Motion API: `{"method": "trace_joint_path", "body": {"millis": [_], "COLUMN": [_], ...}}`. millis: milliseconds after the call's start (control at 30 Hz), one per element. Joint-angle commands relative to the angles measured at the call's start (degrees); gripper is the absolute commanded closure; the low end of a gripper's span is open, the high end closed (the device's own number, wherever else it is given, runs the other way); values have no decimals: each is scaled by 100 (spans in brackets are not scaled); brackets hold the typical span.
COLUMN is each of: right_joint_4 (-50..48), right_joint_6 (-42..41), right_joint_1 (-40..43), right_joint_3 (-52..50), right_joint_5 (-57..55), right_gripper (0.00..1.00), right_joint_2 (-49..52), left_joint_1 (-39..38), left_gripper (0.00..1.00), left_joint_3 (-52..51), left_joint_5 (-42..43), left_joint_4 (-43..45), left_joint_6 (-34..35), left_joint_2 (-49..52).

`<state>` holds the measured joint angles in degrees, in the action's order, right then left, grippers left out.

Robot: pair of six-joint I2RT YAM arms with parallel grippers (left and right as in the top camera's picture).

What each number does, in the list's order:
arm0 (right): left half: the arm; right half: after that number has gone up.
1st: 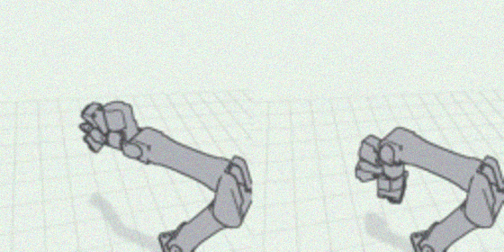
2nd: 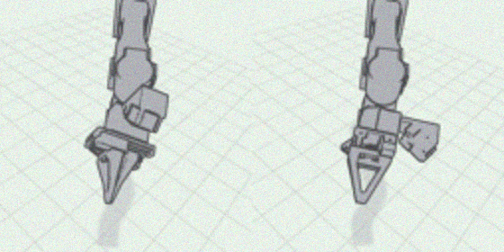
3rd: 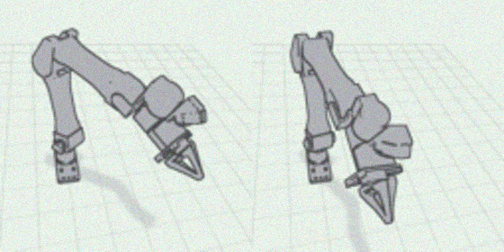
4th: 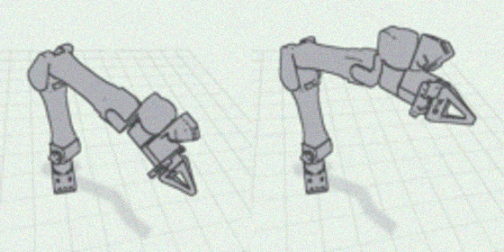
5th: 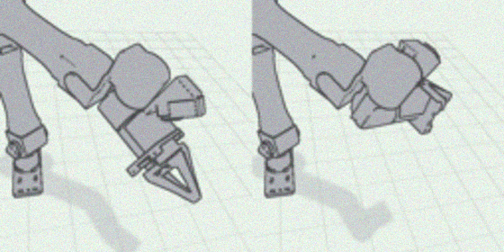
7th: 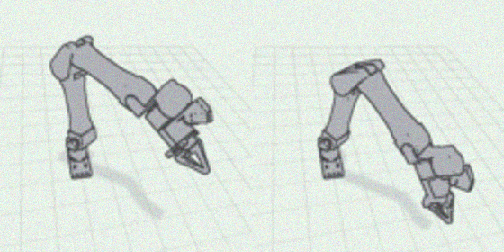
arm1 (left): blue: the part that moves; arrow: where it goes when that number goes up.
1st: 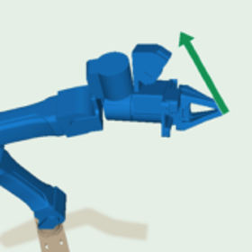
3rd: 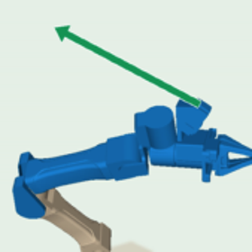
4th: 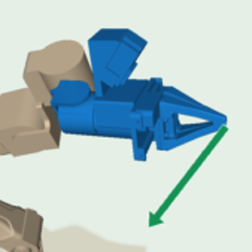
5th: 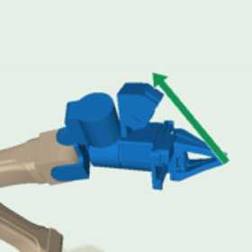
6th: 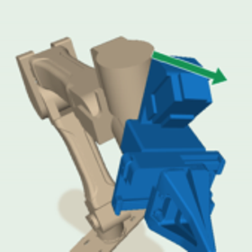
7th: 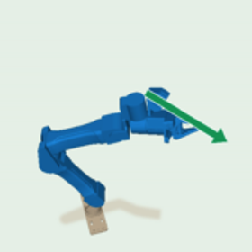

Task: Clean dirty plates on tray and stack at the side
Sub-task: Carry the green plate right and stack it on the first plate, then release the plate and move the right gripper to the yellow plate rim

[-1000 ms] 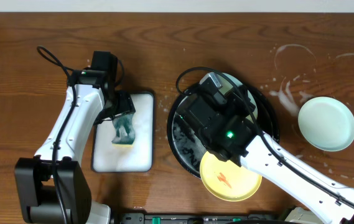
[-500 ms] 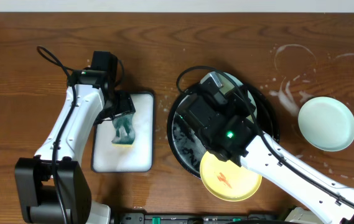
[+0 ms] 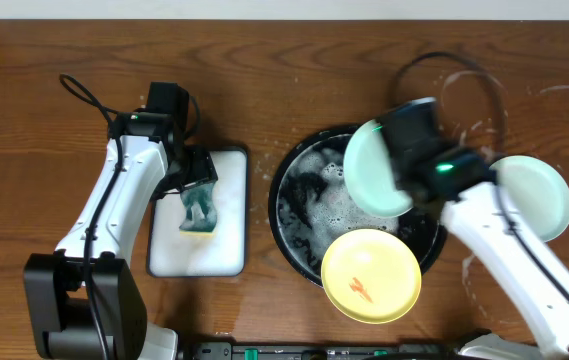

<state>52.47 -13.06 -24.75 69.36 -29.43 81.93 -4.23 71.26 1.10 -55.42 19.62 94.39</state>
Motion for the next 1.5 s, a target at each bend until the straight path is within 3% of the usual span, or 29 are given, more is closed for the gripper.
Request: {"method": "trace_joint_path", "body": {"millis": [0,167,400,700,800,867,967,1167,1267,1467], "right_joint_4": [-37,-15,-37,-483,-520,-581,-660,-634,-391,509], "right_joint_6": [-282,-282,-352,-450,-455,-452,-455,-376,-251,391], "right_joint_1": [1010,2983,5453,6763,6846,6848,6789,6443,5799,4380], "right_joint_3": [59,52,-192,-575,-575,-573,-573,-573,-573,-610], "right_joint_5": [1718,3362,3897,4148,4153,4151,4168,4551,4538,4846], "right_gripper": [99,99,99,99,87,60,47,44,57,55], "right_joint_2": [-511,-597,-76,1117,1241,1198,1003,269,-223,-280], "left_joint_1": [4,4,4,4,4,4,4,4,4,4], "left_gripper": [20,20,20,20,20,20,20,20,20,20], "left_joint_3": [31,31,31,31,31,31,31,31,31,31], "left_joint_5": [-70,-70,-70,-70,-70,-70,-70,-70,-70,-70], "left_joint_4": [-15,-17,-15,-15,-15,-17,-15,-15,-15,-17], "left_joint_6": [15,15,15,15,15,15,15,15,15,15], "left_joint_2": [-42,-42,-42,-42,-42,-42,-42,-42,-42,-42]}}
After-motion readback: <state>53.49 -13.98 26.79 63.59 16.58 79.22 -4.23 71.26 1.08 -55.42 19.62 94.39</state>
